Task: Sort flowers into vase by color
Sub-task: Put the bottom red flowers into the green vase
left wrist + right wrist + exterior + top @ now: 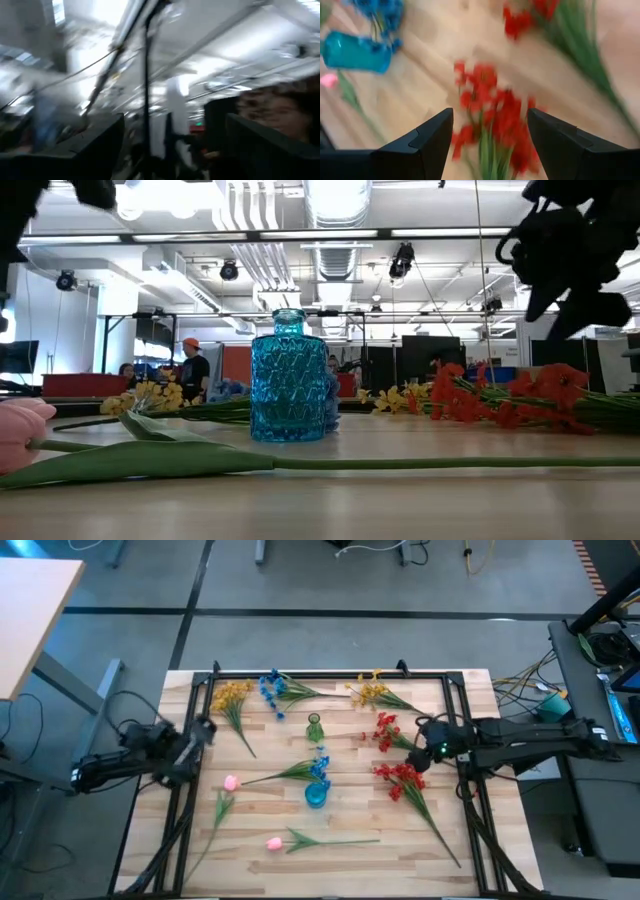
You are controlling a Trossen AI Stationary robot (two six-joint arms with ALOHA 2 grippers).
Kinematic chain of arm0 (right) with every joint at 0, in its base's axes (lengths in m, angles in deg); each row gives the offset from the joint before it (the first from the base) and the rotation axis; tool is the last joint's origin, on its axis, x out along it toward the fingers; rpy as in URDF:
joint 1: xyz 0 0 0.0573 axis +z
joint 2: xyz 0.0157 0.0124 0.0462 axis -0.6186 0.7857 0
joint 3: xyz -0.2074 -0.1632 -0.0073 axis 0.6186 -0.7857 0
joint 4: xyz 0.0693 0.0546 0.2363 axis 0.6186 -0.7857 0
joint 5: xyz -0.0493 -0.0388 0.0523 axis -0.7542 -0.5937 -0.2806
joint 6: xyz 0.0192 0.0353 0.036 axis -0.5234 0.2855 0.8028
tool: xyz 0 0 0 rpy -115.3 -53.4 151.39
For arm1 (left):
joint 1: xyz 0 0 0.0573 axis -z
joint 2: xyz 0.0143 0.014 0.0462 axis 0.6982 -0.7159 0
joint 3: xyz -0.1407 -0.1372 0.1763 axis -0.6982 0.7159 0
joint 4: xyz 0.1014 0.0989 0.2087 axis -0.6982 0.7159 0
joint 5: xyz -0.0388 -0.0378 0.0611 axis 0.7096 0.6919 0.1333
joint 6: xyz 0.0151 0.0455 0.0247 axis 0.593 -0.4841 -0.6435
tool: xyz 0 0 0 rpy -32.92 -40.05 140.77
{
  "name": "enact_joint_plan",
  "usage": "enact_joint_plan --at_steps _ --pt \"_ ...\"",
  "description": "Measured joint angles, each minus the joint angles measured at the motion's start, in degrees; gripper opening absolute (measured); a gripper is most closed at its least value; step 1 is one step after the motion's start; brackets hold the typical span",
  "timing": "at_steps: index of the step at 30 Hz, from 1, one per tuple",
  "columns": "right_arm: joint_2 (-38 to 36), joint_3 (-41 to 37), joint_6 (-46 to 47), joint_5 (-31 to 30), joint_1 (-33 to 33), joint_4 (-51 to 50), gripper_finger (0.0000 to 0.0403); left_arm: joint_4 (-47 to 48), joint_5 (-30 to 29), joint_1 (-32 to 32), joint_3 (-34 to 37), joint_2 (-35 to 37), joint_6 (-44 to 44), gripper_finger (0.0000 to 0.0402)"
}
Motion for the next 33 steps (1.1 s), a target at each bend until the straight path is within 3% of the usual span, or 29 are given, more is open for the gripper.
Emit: enact_joint_plan --at_steps 5,8,22,33 --pt "1.79 0.73 5.7 10.89 1.57 -2.11 0.0247 16.45 -17.81 0.0 0.02 -3.82 3.5 0.0329" --pt "2.87 1.05 9.02 14.7 3.6 -3.13 0.0247 22.36 -21.17 0.02 0.08 -7.33 7.94 0.0329" --pt "10.06 6.86 16.72 15.3 13.82 -14.97 0.0247 24.01 -20.74 0.06 -0.62 -19.88 24.58 0.0329" --pt "13.4 7.4 16.64 17.67 14.27 -14.59 0.0247 28.35 -9.09 0.17 -1.33 -26.28 40.44 0.0329"
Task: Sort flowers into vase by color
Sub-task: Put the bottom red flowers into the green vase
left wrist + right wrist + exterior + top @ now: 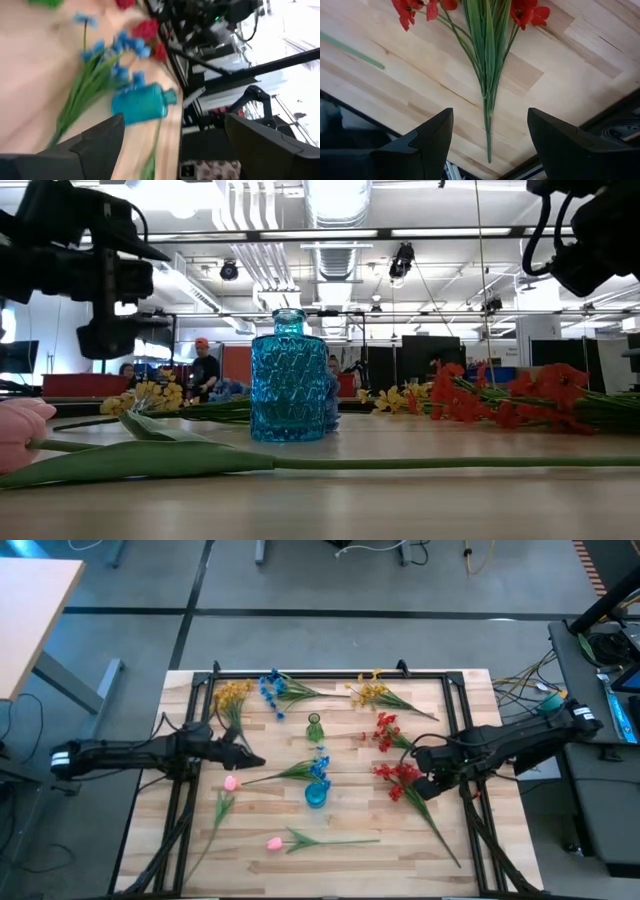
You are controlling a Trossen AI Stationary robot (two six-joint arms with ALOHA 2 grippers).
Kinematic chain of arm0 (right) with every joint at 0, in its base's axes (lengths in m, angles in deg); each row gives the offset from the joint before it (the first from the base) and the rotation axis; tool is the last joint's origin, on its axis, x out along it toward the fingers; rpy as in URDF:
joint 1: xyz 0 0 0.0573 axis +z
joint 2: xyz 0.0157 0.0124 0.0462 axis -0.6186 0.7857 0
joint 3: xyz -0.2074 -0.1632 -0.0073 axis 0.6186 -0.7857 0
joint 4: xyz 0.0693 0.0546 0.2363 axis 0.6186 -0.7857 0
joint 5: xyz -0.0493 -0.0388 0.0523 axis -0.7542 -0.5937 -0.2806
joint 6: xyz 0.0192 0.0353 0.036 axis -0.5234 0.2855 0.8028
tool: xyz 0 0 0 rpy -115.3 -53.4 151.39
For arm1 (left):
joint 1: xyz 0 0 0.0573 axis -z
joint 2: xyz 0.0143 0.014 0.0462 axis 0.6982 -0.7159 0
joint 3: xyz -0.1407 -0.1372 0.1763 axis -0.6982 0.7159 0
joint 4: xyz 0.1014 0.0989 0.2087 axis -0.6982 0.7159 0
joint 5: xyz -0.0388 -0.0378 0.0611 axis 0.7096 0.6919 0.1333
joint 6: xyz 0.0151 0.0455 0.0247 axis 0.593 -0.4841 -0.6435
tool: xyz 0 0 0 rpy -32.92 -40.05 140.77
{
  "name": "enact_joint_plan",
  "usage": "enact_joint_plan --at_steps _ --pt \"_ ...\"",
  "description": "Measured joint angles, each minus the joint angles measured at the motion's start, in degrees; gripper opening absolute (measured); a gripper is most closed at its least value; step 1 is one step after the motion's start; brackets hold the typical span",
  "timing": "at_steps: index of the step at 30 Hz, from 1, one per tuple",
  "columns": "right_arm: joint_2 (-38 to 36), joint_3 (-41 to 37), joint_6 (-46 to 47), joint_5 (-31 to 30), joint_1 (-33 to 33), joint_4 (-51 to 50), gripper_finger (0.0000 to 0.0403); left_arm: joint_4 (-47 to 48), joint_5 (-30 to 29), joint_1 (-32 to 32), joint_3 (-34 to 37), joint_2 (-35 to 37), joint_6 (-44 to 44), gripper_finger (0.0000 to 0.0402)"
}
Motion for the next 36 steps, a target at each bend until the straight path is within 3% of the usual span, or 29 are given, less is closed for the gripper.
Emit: enact_joint_plan --at_steps 6,10,13,16,21,26,31,36 --pt "1.17 0.0 -0.11 0.0 -0.02 0.16 0.0247 1.1 8.79 0.7 0.0 -3.6 9.39 0.0329" --pt "1.88 0.0 -0.36 -0.66 -0.02 0.82 0.0247 -3.67 9.27 2.85 0.0 -5.58 11.67 0.0329" --pt "2.47 0.0 -1.69 -6.3 -0.01 2.65 0.0247 -14.51 6.97 5.22 -0.01 -6.58 9.47 0.0327" --pt "3.51 0.0 -3.2 -10.41 -0.09 2.94 0.0247 -21.02 0.44 7.1 -1.58 -7.72 4.37 0.0317" --pt "5.59 0.0 -3.55 -7.65 0.56 3.13 0.0247 -7.43 -5.76 8.09 -8.23 -11.29 -9.94 0.0301" --pt "7.97 0.0 -1.43 -7.73 4.42 3.59 0.0247 3.81 -6.3 8.44 -17.33 -16.42 -24.67 0.0293" --pt "10.19 0.0 1.44 -9.06 7.65 7.46 0.0249 -0.32 -7.62 10.18 -22.92 -19.35 -32.08 0.0293" --pt "11.96 0.0 2.93 -12.09 9.23 12.61 0.0283 0.54 -9.6 11.92 -23.23 -20.03 -35.32 0.0293"
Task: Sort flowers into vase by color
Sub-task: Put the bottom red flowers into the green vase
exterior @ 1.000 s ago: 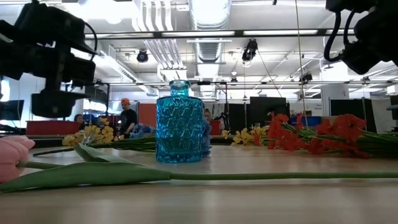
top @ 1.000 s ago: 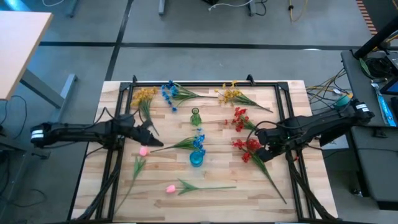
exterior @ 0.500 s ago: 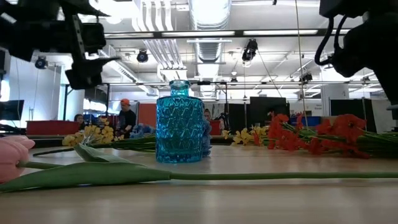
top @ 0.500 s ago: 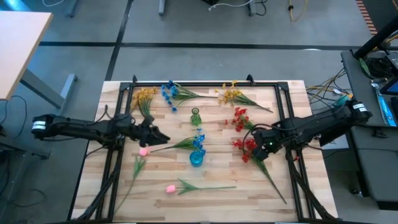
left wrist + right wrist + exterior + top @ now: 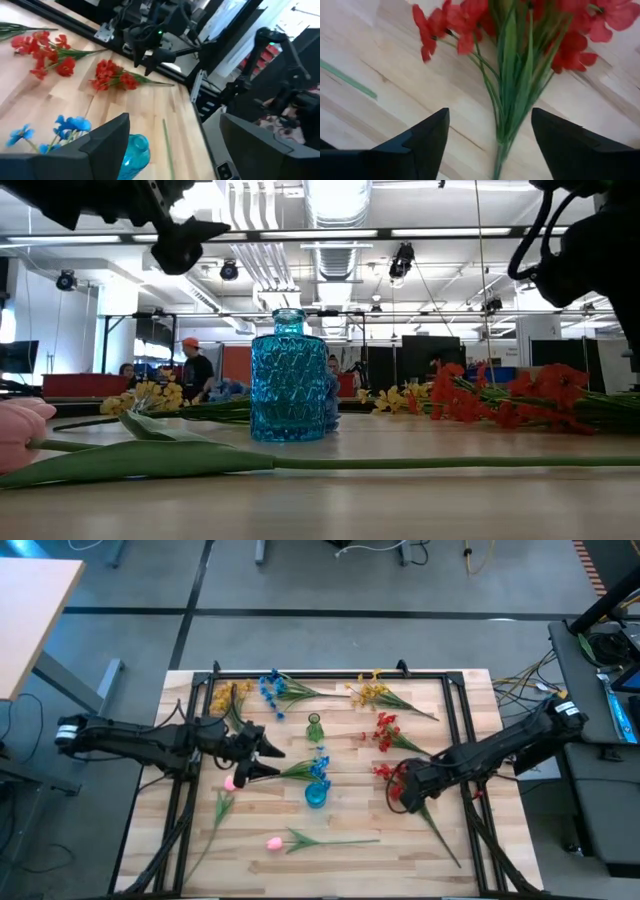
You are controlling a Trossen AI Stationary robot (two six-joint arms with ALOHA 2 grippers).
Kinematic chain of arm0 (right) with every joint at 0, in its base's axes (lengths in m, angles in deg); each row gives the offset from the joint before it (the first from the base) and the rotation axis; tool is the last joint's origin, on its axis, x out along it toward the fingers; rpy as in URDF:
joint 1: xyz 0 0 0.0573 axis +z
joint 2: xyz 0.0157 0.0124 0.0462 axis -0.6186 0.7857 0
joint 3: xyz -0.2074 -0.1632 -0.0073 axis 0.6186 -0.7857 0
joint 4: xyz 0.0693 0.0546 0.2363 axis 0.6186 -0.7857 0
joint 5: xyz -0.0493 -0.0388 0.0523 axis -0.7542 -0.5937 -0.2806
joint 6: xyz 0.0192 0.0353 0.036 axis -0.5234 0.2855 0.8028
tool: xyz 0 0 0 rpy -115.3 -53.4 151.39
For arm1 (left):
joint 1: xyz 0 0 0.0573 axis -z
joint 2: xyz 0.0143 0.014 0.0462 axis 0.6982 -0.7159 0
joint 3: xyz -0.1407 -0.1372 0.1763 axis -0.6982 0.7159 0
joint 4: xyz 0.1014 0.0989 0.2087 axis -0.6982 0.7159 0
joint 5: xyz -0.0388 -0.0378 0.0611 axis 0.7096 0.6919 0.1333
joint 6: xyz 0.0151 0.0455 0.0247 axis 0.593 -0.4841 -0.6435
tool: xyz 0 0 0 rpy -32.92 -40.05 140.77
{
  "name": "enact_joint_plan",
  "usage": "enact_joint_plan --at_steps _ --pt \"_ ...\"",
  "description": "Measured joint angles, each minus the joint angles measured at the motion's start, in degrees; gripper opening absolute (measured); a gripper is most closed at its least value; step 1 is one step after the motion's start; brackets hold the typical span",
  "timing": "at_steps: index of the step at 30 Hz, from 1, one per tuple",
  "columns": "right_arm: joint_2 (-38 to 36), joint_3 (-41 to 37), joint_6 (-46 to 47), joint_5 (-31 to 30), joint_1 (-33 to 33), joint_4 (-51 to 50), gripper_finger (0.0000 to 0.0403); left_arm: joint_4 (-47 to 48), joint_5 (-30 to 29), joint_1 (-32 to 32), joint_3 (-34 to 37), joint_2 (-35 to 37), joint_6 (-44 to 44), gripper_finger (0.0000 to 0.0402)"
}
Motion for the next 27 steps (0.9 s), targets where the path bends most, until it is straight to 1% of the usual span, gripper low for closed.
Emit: enact_joint_plan --at_steps 2,7,9,14,18,21,24,27 --pt "0.75 0.0 0.73 -0.11 0.17 -0.54 0.0303 -0.31 -2.22 0.72 0.83 0.22 -0.11 0.0293" --pt "3.86 -0.05 1.5 -0.1 1.16 -0.79 0.0345 -0.59 -5.14 2.26 3.06 0.65 -1.03 0.0293" --pt "5.54 -0.08 1.89 0.1 1.62 -0.92 0.0352 -2.58 -6.2 3.12 3.88 0.58 -1.06 0.0293" --pt "9.2 -0.09 2.44 0.55 2.27 -0.73 0.0351 -10.04 -6.74 4.63 5.84 0.11 -1.05 0.0293" --pt "11.78 -0.09 2.42 0.53 2.27 -0.27 0.0342 -11.32 -7.1 4.95 6.32 -0.2 -1.05 0.0293" --pt "13.2 -0.09 2.55 0.51 2.27 0.33 0.0325 -11.21 -7.16 4.95 6.38 -0.74 -1.05 0.0293" --pt "14.54 -0.11 2.9 0.51 2.27 2.04 0.0294 -10.9 -7.16 4.95 6.44 -1.6 -0.94 0.0293" --pt "16.03 -0.11 2.88 0.51 2.27 4.04 0.0252 -10.89 -7.17 4.95 6.44 -2.42 -0.9 0.0293"
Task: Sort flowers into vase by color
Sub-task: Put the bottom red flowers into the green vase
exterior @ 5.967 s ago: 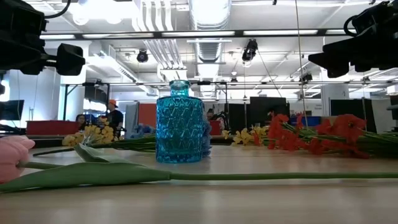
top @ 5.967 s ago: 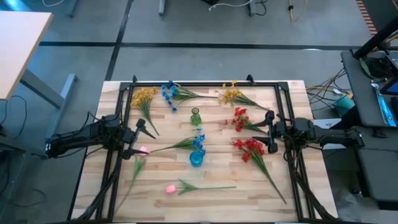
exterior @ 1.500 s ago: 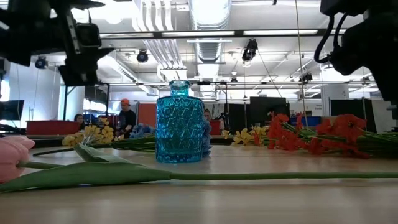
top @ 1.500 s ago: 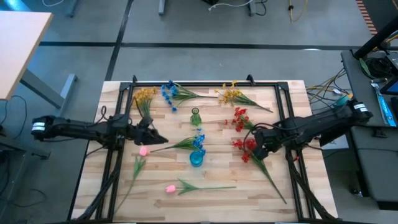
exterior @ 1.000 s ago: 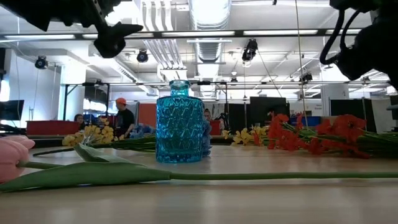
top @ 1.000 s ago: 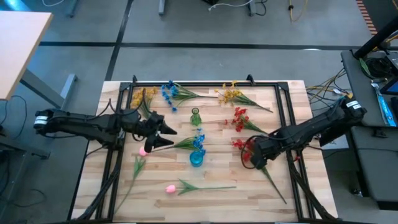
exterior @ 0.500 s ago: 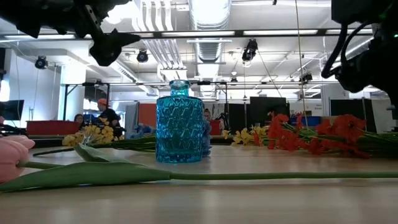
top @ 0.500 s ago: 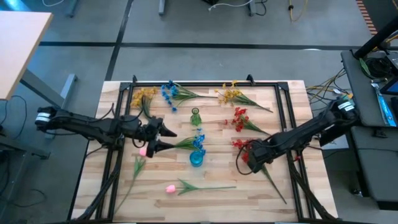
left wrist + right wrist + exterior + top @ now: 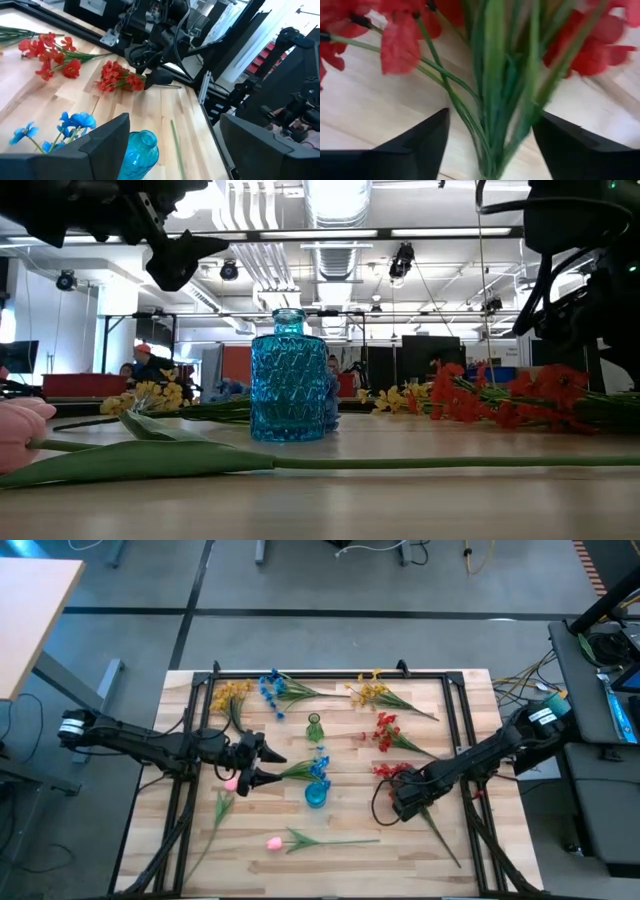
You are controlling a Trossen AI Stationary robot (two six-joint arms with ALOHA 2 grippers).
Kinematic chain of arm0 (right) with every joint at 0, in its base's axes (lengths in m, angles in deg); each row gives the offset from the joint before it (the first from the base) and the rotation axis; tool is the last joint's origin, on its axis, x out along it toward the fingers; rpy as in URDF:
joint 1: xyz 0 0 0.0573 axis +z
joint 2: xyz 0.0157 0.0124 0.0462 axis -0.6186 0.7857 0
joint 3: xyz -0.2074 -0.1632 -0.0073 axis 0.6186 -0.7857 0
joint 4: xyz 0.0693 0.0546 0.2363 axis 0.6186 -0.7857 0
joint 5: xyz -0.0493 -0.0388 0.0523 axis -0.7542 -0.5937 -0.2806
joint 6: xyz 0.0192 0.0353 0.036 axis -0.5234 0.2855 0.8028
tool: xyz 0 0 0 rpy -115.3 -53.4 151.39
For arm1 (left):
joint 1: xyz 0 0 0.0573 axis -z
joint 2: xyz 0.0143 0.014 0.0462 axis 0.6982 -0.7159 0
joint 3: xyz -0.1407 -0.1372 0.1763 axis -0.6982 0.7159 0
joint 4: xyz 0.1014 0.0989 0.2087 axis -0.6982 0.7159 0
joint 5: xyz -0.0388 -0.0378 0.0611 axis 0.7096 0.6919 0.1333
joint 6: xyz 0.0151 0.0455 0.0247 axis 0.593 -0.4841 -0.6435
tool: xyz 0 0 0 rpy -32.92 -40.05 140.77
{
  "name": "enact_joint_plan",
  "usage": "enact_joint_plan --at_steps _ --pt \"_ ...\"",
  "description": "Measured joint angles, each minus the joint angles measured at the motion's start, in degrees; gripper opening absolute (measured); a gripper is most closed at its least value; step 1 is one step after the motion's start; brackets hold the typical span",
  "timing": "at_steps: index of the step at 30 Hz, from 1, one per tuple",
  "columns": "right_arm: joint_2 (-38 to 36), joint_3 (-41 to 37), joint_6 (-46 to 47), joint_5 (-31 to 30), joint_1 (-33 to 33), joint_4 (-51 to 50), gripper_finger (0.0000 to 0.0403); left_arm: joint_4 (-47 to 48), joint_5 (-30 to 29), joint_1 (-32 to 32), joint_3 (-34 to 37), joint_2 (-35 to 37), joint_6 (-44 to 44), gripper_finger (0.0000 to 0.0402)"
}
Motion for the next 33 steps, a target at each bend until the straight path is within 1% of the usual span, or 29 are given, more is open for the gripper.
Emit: enact_joint_plan --at_steps 3,10,13,15,20,23,29,33 --pt "0.73 0.03 -0.02 0.04 0.0 0.92 0.0202 -0.1 -0.06 -0.02 0.0 -0.86 0.11 0.0293" --pt "0.34 0.02 0.02 0.07 0.0 1.42 0.0069 -0.39 -1.38 -0.02 0.0 -3.37 0.84 0.0293" --pt "0.33 0.02 0.02 0.09 0.0 1.6 0.0027 -0.48 -1.49 -0.02 0.0 -4.11 0.84 0.0293" --pt "0.33 0.02 0.02 0.11 0.0 1.59 0.0019 -0.82 -1.52 -0.02 0.0 -4.56 0.84 0.0293" --pt "0.05 -0.01 0.02 1.27 -0.04 1.53 0.0031 -2.75 -1.5 -0.02 0.0 -5.41 0.84 0.0293" --pt "-1.18 -0.08 0.02 3.03 0.04 1.43 0.0031 -3.04 -1.5 -0.02 0.0 -5.51 0.82 0.0293" --pt "-7.77 -0.09 0.01 2.89 0.0 1.24 0.0028 -3.03 -1.49 -0.02 0.0 -5.51 0.83 0.0293" --pt "-13.34 -0.09 -0.35 -0.78 0.0 1.3 0.0028 -3.03 -1.49 -0.02 0.0 -5.75 0.84 0.0293"
